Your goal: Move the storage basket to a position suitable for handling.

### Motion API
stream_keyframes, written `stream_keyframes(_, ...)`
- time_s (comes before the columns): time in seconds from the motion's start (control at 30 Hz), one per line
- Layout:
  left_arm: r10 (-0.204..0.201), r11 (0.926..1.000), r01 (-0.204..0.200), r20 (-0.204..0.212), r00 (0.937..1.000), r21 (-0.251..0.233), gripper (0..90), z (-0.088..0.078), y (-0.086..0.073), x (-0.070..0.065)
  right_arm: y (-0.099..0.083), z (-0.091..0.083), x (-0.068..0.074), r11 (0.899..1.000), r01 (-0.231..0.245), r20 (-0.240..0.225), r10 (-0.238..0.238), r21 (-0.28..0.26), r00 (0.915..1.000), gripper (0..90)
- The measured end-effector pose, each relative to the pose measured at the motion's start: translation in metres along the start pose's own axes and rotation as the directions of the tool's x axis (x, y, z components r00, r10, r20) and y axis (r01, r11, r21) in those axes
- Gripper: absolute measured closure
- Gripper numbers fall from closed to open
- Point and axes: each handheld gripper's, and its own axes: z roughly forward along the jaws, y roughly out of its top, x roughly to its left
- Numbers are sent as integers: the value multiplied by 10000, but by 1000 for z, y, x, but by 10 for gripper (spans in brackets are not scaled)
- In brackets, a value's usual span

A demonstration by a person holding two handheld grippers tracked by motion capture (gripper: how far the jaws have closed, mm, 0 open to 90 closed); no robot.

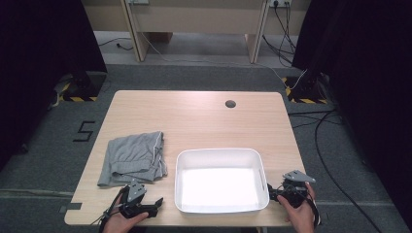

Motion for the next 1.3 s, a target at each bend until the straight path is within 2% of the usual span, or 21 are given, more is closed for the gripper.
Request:
stream_keyframes(0.03,-543,9984,547,307,9981,-116,147,-2,0,4,0,-1,0,10000,4,-62,-4,-24,10000,183)
stream_keyframes(0.07,-611,9980,617,391,9974,-142,154,-3,0,3,-1,-2,1,10000,-60,-50,60,-35,10000,189)
stream_keyframes(0.1,-442,9987,451,379,9983,-220,164,-4,0,2,-2,-3,2,9999,-141,-104,141,-57,9998,191)
stream_keyframes(0.2,-351,9984,380,678,9971,-416,170,-9,0,-7,-4,-8,6,9996,-219,-176,216,-185,9996,204)
stream_keyframes(0.33,-37,9972,106,929,9957,-740,170,-17,-2,-21,-8,-22,15,9986,118,-120,-125,-512,9998,214)
stream_keyframes(0.4,209,9969,-119,1161,9930,-779,170,-19,-4,-30,-13,-31,20,9983,111,-137,-119,-579,9998,217)
stream_keyframes(0.43,209,9969,-119,1161,9930,-779,170,-19,-4,-30,-16,-35,23,9979,146,-186,-158,-633,9997,217)
stream_keyframes(0.47,370,9962,-266,1271,9912,-829,170,-20,-5,-34,-16,-35,23,9979,146,-186,-158,-633,9997,217)
stream_keyframes(0.5,686,9950,-568,1475,9867,-825,171,-20,-7,-44,-23,-43,25,9980,310,-279,-326,-554,9991,220)
stream_keyframes(0.53,686,9950,-568,1475,9867,-825,171,-20,-7,-44,-23,-43,25,9980,310,-279,-326,-554,9991,220)
stream_keyframes(0.57,887,9934,-753,1653,9822,-860,170,-19,-8,-52,-30,-52,29,9976,346,-460,-373,-593,9982,230)
stream_keyframes(0.63,1169,9906,-1025,1722,9781,-906,170,-18,-8,-60,-34,-60,32,9961,511,-661,-559,-721,9962,230)
stream_keyframes(0.8,1420,9876,-1269,1813,9731,-927,177,-15,-7,-71,-42,-74,42,9950,706,-727,-757,-705,9945,230)
stream_keyframes(0.83,1476,9868,-1316,1882,9710,-948,179,-14,-5,-73,-46,-79,47,9944,772,-961,-839,-717,9918,230)
stream_keyframes(0.87,1476,9868,-1316,1882,9710,-948,181,-14,-5,-73,-46,-79,47,9944,772,-961,-839,-717,9918,230)
stream_keyframes(0.97,1442,9856,-1238,1900,9711,-1152,195,-13,0,-76,-48,-83,59,9906,830,-1639,-1003,-1091,9814,234)
stream_keyframes(1.0,1442,9856,-1238,1900,9711,-1152,207,-13,0,-76,-48,-83,59,9906,830,-1639,-1003,-1091,9814,234)
stream_keyframes(1.03,1399,9850,-1159,1983,9701,-1279,216,-13,2,-76,-46,-80,64,9881,817,-1922,-1060,-1306,9756,252)
stream_keyframes(1.2,1510,9835,-1243,2185,9641,-1313,230,-10,6,-80,-41,-71,69,9862,982,-2164,-1257,-1334,9682,250)
stream_keyframes(1.3,1705,9803,-1421,2255,9592,-1371,252,-5,13,-84,-36,-63,73,9831,1165,-2412,-1483,-1413,9591,271)
